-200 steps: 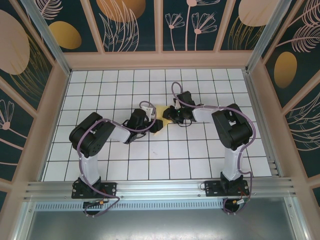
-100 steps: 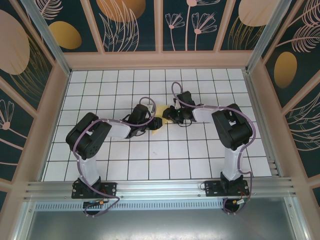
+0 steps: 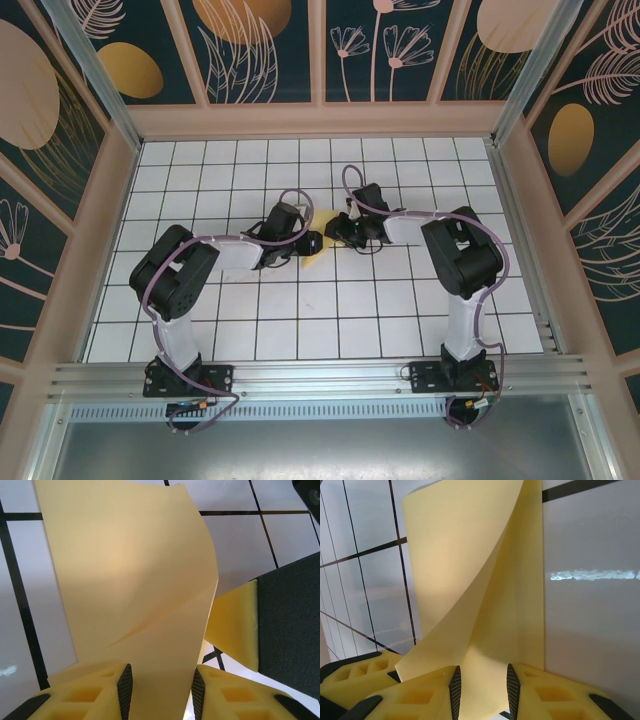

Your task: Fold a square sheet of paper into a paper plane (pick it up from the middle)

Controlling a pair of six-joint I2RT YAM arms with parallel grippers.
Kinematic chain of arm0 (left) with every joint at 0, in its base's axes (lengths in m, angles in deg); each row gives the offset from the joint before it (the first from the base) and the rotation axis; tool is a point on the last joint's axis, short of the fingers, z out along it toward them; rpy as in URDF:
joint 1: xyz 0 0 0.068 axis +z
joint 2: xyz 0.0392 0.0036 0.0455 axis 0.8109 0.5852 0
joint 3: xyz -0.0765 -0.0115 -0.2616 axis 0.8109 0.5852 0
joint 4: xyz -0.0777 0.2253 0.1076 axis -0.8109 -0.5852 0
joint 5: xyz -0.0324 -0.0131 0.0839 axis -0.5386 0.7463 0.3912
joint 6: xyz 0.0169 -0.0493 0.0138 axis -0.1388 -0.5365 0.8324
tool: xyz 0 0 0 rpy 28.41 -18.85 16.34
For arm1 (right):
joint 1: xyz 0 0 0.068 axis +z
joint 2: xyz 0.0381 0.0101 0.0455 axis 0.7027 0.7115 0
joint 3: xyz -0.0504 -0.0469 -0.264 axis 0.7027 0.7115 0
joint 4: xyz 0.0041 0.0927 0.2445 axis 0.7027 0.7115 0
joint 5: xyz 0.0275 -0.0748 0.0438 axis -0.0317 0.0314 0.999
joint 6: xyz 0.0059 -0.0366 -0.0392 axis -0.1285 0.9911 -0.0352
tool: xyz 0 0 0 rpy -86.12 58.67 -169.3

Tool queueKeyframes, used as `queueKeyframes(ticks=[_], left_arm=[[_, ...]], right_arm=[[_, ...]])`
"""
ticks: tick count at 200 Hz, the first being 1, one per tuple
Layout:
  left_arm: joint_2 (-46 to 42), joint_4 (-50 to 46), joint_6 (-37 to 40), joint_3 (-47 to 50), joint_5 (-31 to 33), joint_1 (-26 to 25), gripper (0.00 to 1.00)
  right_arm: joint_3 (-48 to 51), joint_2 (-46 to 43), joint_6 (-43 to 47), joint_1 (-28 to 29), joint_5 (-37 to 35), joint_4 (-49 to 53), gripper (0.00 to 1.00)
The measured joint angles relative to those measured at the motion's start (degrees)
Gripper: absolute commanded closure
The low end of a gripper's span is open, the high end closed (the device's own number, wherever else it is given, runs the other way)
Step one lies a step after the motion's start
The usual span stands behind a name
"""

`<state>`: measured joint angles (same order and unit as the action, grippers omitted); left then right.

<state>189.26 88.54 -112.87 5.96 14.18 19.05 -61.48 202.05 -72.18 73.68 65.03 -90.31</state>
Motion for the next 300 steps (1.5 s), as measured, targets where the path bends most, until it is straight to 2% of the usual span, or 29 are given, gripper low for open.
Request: queueKeyframes(ticks=[90,147,164,209,252,300], left_arm=[[0.0,-2.7,0.5,-1.2,-0.4,0.0,0.83],[0.0,3.3,4.3,1.2,-3.9,0.0,0.90],[-0.2,5.7,7.8,2.3,-5.9,0.0,0.91],[-1.9,11.5,17.8,4.4,-9.5,0.0,0.91],[-1.9,13.3,26.2,4.4,-9.5,0.0,0.90],[-1.2,14.9,33.4,4.4,-7.3,-0.3,0.91]], right_arm=[[0.0,0.0,0.0,0.0,0.0,0.0,0.67],[4.7,-6.4,-0.2,-1.6,-0.2,-1.2,0.66],[5.7,-9.0,-0.7,-2.5,-0.2,-1.4,0.62],[5.1,-11.9,-6.2,-3.6,0.0,1.2,0.43],[3.0,-11.9,-14.7,-4.9,-0.1,7.7,0.32],[0.3,-12.1,-19.9,-4.9,-0.7,12.0,0.22]])
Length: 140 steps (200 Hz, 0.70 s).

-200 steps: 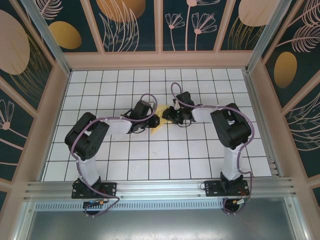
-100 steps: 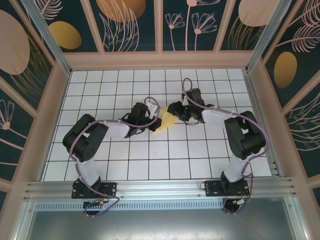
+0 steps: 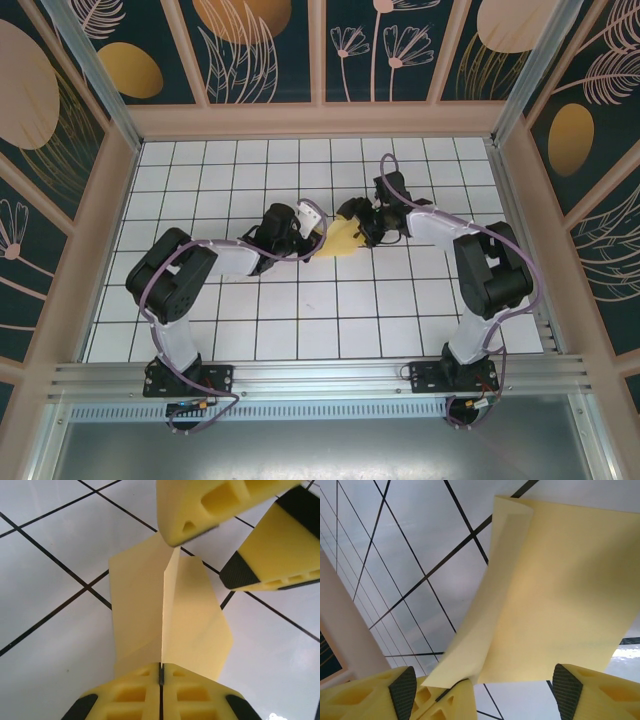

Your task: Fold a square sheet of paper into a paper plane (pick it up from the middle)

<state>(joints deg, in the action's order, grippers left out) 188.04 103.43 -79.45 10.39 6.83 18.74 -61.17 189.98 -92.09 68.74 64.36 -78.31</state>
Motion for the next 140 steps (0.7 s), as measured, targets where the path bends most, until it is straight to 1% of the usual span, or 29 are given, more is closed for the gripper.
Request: queueKeyframes(ticks=[44,58,107,117,140], left_arm=[[1.0,1.4,3.4,0.0,2.5,-1.0,0.91],[1.0,1.6,4.1,0.0,2.8,-1.4,0.91],[1.0,3.1,5.4,0.0,3.4,-2.0,0.91],[1.0,3.4,5.4,0.0,3.5,-2.1,0.91],[1.0,3.9,5.4,0.0,4.1,-2.1,0.90]], right_arm=[[-2.6,-0.2,-3.1,1.4,-1.3,1.4,0.24],[-3.1,-0.2,-4.1,1.9,-1.5,2.5,0.28],[-7.1,0.6,-7.5,4.0,-2.3,4.9,0.50],[-7.2,0.9,-8.1,4.4,-2.7,5.4,0.53],[-7.2,1.3,-9.4,4.7,-4.1,7.4,0.53]])
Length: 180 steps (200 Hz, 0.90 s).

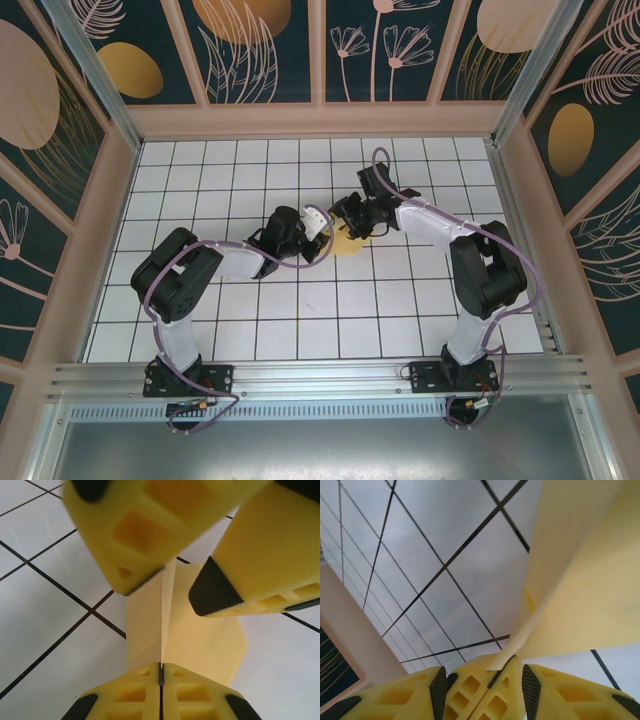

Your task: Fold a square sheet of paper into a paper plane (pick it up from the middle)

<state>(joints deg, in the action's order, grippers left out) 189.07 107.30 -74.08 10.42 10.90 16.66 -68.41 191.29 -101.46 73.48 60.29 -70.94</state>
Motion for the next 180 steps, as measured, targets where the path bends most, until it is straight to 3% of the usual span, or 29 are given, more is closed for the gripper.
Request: queueKeyframes(ticks=[100,136,180], left_arm=[[0.0,1.1,0.5,1.1,0.3,-0.1,0.87],[0.0,1.1,1.4,1.2,0.2,-0.4,0.87],[0.0,1.1,2.3,1.2,0.3,-0.5,0.87]], right_arm=[[-1.1,3.4,-2.3,0.0,-2.6,3.0,0.57],[-1.9,4.2,-2.4,0.0,-2.6,3.1,0.44],[-2.6,4.4,-2.4,0.0,-2.6,3.4,0.46]])
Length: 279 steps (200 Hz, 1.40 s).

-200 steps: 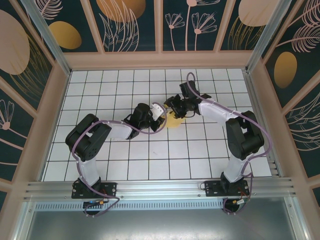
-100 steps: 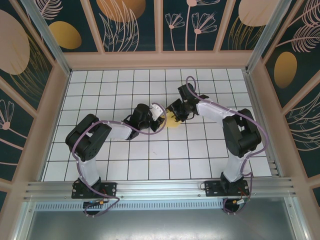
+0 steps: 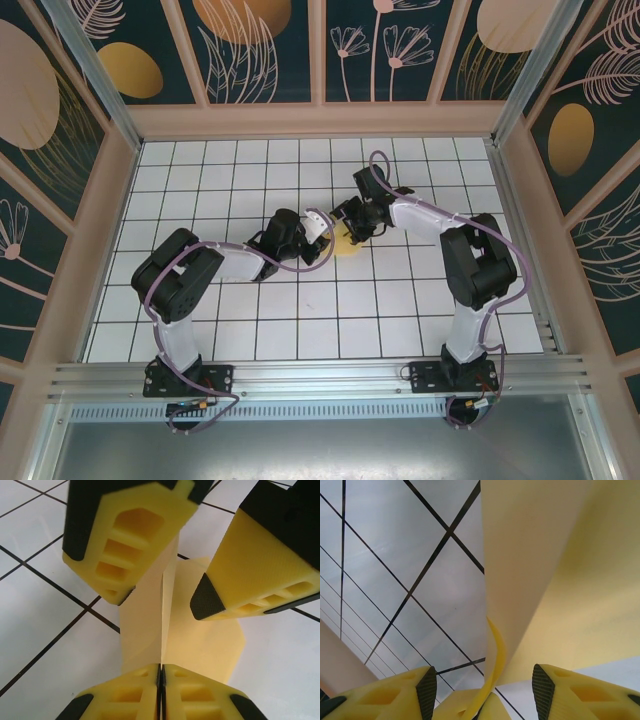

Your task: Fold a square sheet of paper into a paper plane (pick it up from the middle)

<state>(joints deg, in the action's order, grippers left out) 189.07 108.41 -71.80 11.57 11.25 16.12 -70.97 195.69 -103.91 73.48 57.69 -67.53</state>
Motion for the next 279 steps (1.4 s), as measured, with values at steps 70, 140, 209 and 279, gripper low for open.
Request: queueKeyframes(ticks=[70,140,209,279], left_arm=[[0.3,0.0,0.0,0.0,1.2,0.0,0.79],[0.9,0.1,-2.2,1.5,1.2,0.0,0.60],[1.2,4.3,-3.5,3.8,3.5,0.0,0.64],[3.1,6.9,-4.1,3.8,3.8,0.0,0.76]], right_arm=[[0.0,0.0,-0.3,0.0,0.0,0.8,0.80],[0.0,0.0,-0.3,0.0,0.0,1.0,0.90],[0.0,0.0,-0.5,0.0,0.0,1.0,0.90],[0.0,0.0,-0.5,0.0,1.3,1.0,0.88]])
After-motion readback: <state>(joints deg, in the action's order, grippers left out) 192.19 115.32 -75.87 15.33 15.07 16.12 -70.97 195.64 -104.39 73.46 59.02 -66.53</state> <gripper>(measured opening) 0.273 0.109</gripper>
